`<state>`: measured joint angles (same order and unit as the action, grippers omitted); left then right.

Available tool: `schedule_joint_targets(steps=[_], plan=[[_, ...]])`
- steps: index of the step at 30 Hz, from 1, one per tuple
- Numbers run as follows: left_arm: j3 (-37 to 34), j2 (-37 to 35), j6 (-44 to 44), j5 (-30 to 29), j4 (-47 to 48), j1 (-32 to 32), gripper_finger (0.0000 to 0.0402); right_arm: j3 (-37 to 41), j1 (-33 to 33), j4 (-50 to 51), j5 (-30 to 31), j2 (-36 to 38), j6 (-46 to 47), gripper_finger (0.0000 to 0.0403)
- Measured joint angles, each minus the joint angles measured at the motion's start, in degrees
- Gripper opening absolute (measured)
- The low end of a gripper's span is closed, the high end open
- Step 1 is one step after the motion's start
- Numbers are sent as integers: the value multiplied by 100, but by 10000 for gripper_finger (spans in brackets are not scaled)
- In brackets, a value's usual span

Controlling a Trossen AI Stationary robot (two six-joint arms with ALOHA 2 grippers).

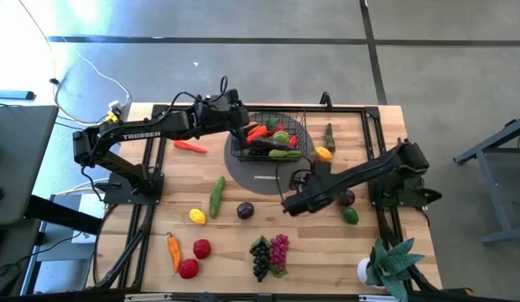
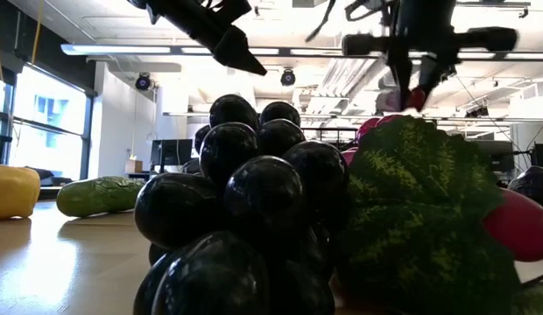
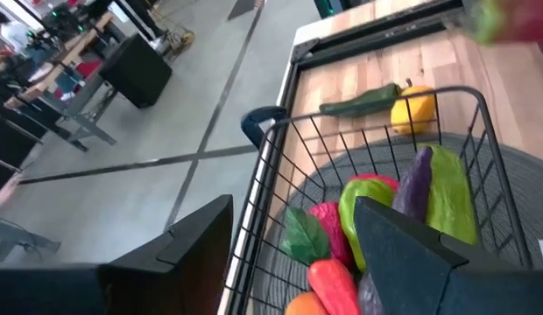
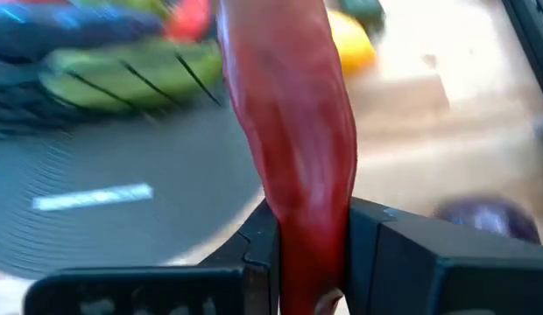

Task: Build produce basket
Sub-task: Put the dark red chili pepper into the black wire basket, then put the left yellow lemon into the black wire basket

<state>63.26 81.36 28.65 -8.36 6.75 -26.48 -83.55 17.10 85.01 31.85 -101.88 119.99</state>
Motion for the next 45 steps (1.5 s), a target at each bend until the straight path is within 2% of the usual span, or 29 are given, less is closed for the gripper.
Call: schedule_joint_targets(steps=[7,15,18,23,31,36,41,45], plan=[[-2,-133,-385,-180,709,2,227,0,-497,-263,692,524,-1373,52],[-2,-514,-836,-472,1367,1,227,0,-1435,-1266,647,943,-4152,53],[-2,-674,-1048,-472,1398,2,227,0,-1853,-1928,397,1040,-5432,53],[-2,-864,-1263,-472,1410,2,227,0,-2521,-2832,-502,1041,-7051,53],[-2,-909,-1266,-621,1570,2,227,0,-3179,-3280,-1144,1000,-7867,58],[-2,-909,-1491,-597,1870,2,227,0,-3378,-3300,-1429,1000,-8204,109],[-2,-909,-1989,-577,2276,2,227,0,-3470,-3302,-1442,1000,-8457,185],[-2,-909,-2477,-516,2704,2,227,0,-3551,-3302,-1397,1000,-8682,228]])
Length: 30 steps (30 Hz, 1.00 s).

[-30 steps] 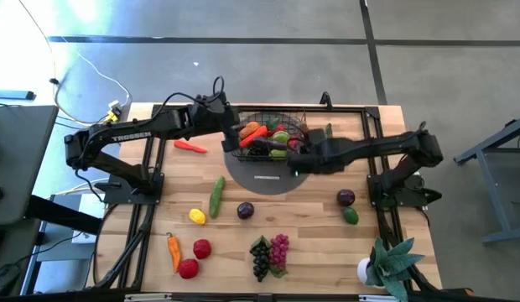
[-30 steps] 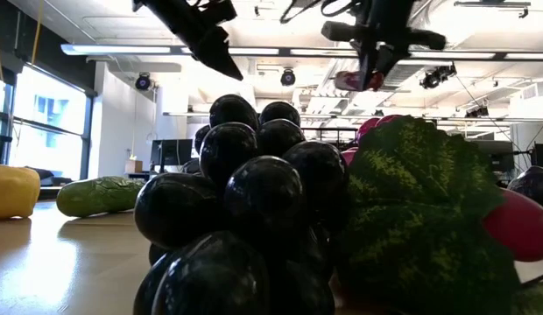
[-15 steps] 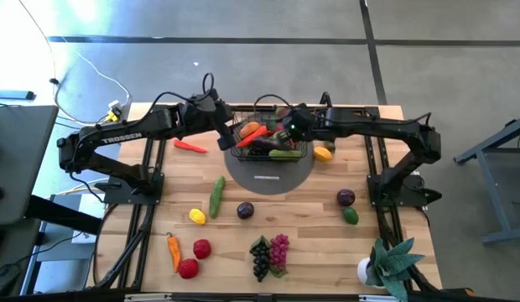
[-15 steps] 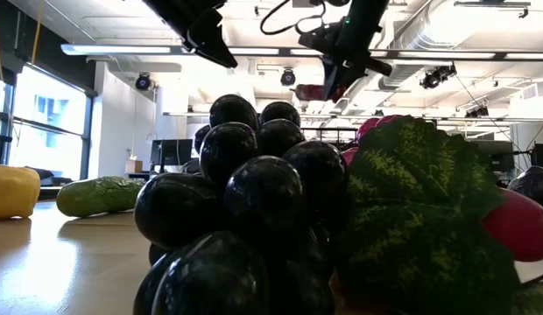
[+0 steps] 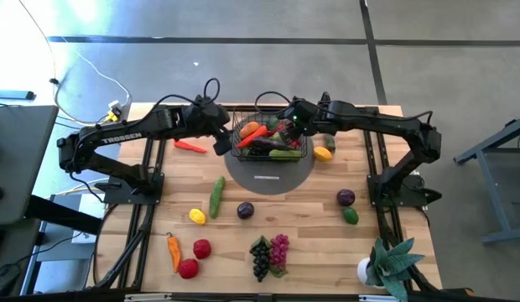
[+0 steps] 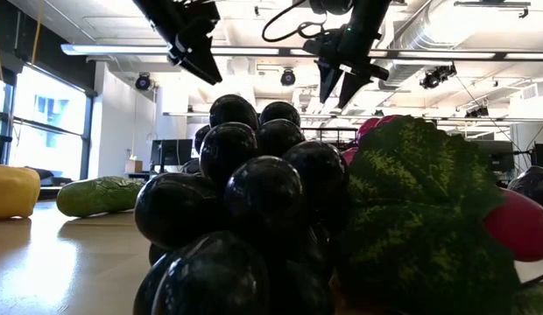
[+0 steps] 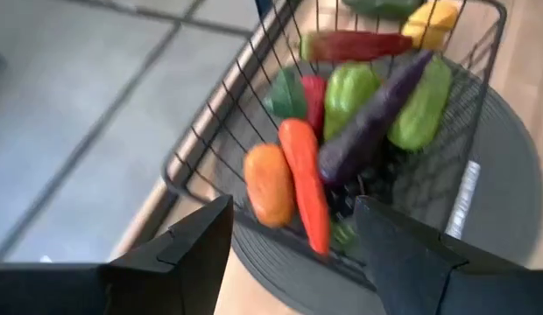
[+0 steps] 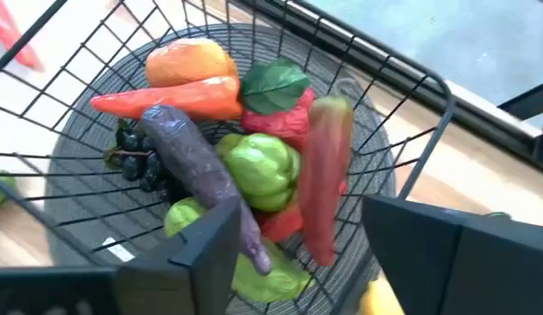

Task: Build produce basket
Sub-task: Put the left yellow lemon into the black wire basket

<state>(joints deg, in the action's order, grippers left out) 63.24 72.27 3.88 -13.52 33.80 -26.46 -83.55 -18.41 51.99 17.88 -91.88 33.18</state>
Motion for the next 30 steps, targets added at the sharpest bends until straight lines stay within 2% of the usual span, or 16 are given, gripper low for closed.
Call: schedule_joint_targets(steps=[8,19,30], plan=[[0,0,-1543,903,840,116,227,0,-244,-23,35,0,-753,247],[-57,0,-3476,798,1794,1355,227,0,-448,-92,-24,0,-1677,248],[-57,0,-4776,820,3227,2654,227,0,-448,-89,-34,2,-2442,248]])
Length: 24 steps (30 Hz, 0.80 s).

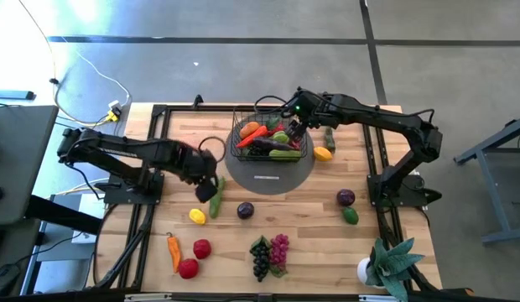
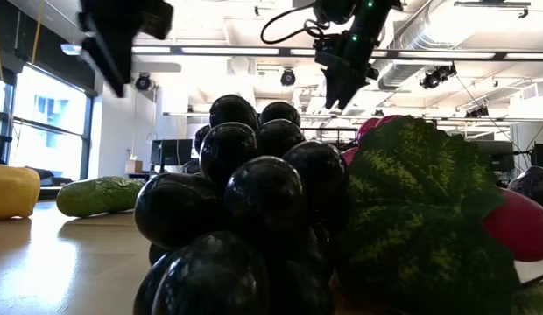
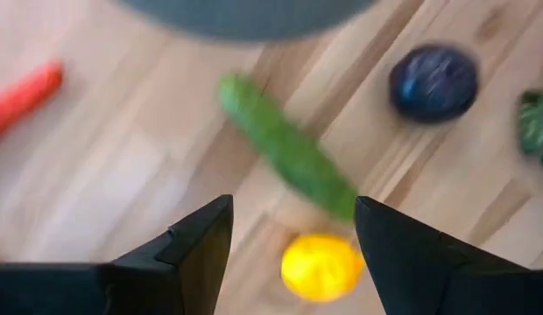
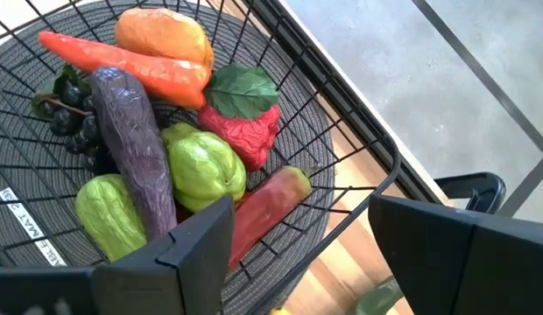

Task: Build produce basket
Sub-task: Put the left yellow lemon into the black wire basket

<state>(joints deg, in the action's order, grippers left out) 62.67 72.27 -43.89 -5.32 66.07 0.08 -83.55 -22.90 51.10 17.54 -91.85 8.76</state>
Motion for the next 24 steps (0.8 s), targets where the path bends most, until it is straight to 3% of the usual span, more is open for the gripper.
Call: schedule_joint_targets(steps=[4,13,24], plan=[[0,0,-906,62,520,398,227,0,0,1,0,2,-26,248],[-2,0,-699,347,778,1258,227,0,2,1,-2,2,-280,248],[-2,0,-4040,364,722,2564,227,0,4,-36,-2,2,-518,248]])
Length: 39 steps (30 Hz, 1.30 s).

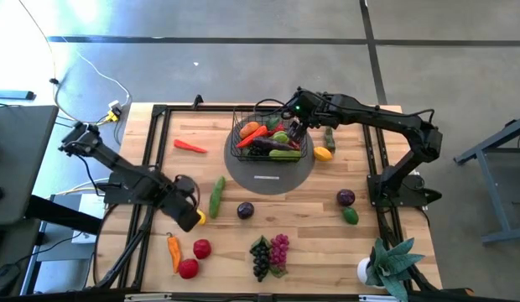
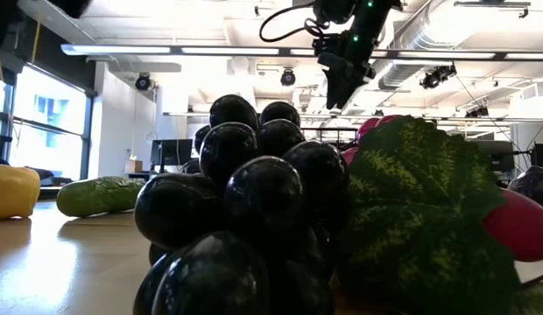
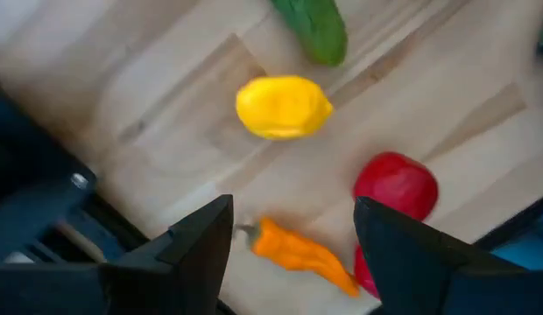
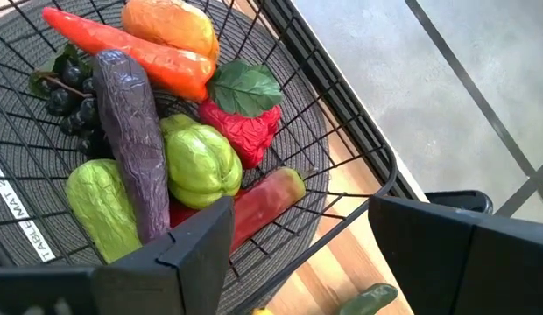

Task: Build produce basket
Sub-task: Put the left yellow lemon into the black wire basket

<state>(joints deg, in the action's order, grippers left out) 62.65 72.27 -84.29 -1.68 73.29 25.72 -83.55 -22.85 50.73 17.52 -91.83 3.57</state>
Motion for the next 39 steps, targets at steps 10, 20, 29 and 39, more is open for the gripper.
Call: schedule_joint_targets(steps=[10,20,29,39], plan=[[0,4,-502,-194,-839,770,227,0,0,-43,0,0,21,248],[-4,108,-275,-249,-686,970,234,0,2,-63,0,0,633,248],[-4,225,622,-607,-690,868,232,0,2,-62,0,0,693,248],[-4,873,5652,-798,-701,664,232,0,2,-37,-63,0,812,248]])
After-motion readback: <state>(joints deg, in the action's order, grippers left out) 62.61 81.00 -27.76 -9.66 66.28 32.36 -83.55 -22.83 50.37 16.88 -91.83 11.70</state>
